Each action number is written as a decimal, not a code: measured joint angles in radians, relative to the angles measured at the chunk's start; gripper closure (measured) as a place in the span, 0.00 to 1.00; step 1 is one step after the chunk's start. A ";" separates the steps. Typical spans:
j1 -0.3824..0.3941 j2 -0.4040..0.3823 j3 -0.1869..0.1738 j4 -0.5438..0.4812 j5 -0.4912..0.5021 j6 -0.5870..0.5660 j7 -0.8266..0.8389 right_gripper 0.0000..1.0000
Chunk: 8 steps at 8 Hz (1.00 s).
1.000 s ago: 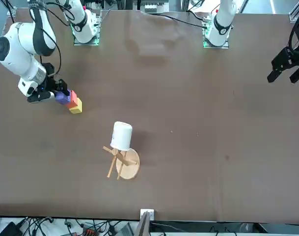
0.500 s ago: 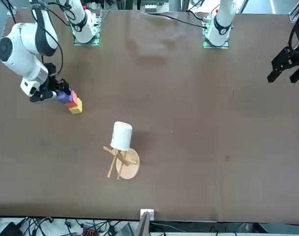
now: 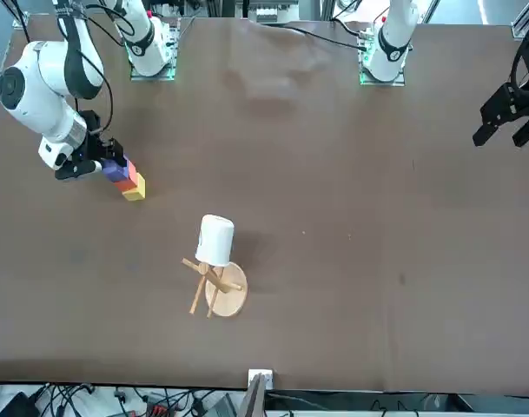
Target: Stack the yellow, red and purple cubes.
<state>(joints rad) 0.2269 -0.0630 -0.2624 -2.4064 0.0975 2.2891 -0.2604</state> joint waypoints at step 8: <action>0.000 0.000 0.000 -0.001 0.000 0.006 0.000 0.18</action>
<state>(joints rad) 0.2266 -0.0630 -0.2624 -2.4079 0.0974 2.2952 -0.2604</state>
